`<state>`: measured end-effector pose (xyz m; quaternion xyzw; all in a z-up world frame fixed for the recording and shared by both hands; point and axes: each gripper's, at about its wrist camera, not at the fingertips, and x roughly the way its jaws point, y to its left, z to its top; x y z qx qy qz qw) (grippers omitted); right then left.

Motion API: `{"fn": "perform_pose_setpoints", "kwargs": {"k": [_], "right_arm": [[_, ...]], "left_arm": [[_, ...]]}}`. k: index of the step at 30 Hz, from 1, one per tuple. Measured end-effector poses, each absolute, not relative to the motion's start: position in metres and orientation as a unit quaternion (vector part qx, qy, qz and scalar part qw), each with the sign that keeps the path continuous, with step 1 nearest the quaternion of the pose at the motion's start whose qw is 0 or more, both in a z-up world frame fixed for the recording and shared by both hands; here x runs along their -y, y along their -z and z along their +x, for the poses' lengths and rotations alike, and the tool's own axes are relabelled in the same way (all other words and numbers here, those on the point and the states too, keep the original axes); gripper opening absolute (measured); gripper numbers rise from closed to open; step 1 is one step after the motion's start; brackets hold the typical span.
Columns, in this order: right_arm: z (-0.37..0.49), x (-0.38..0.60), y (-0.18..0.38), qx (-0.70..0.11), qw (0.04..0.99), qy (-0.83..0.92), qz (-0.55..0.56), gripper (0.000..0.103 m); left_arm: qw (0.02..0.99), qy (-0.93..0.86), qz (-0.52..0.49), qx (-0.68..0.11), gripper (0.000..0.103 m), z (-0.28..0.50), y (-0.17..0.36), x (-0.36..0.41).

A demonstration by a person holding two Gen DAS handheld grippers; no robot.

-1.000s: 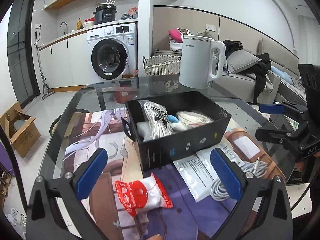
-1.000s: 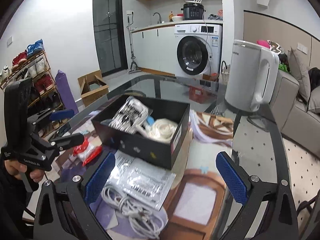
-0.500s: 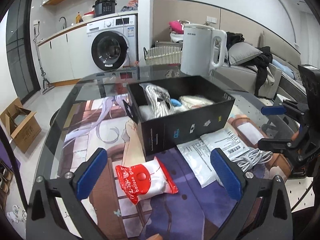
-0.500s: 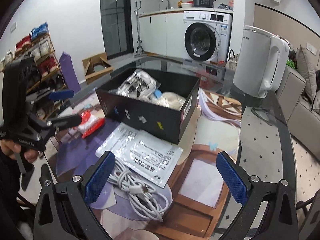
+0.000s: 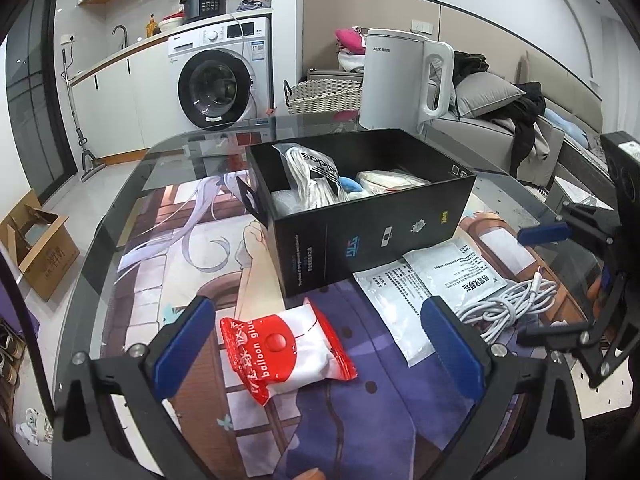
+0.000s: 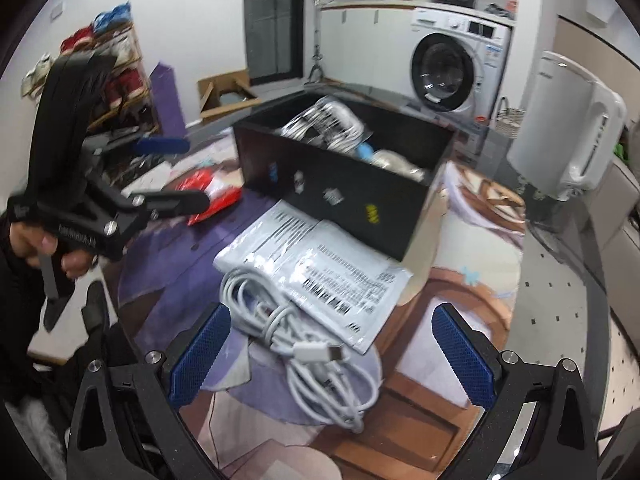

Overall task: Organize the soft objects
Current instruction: 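Move the right gripper down over the white USB-C cable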

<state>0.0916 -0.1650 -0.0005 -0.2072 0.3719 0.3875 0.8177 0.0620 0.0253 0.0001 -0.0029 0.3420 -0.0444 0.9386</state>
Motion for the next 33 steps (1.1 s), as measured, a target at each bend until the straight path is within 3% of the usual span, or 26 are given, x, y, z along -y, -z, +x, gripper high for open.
{"fn": "perform_pose_setpoints", "kwargs": {"k": [16,18,20,27,33], "right_arm": [[0.071,0.153,0.012,-0.407,0.748,-0.489,-0.189,0.101],[0.072,0.153,0.013,-0.407,0.745,-0.494,-0.188,0.097],[0.073,0.152,0.015,-0.406,0.745,-0.494,-0.189,0.081],[0.072,0.147,0.023,-0.4,0.746,-0.493,-0.198,0.072],[0.066,0.141,0.026,-0.385,0.752,-0.49,-0.215,0.051]], "left_arm": [[0.937,0.043,-0.003,-0.345,0.103,0.063,0.002,-0.027],[0.937,0.042,-0.003,-0.346,0.103,0.063,0.003,-0.028],[0.937,0.042,-0.004,-0.347,0.103,0.064,0.003,-0.029],[0.935,0.041,-0.005,-0.352,0.103,0.064,0.005,-0.031],[0.929,0.039,-0.011,-0.367,0.103,0.066,0.009,-0.035]]}}
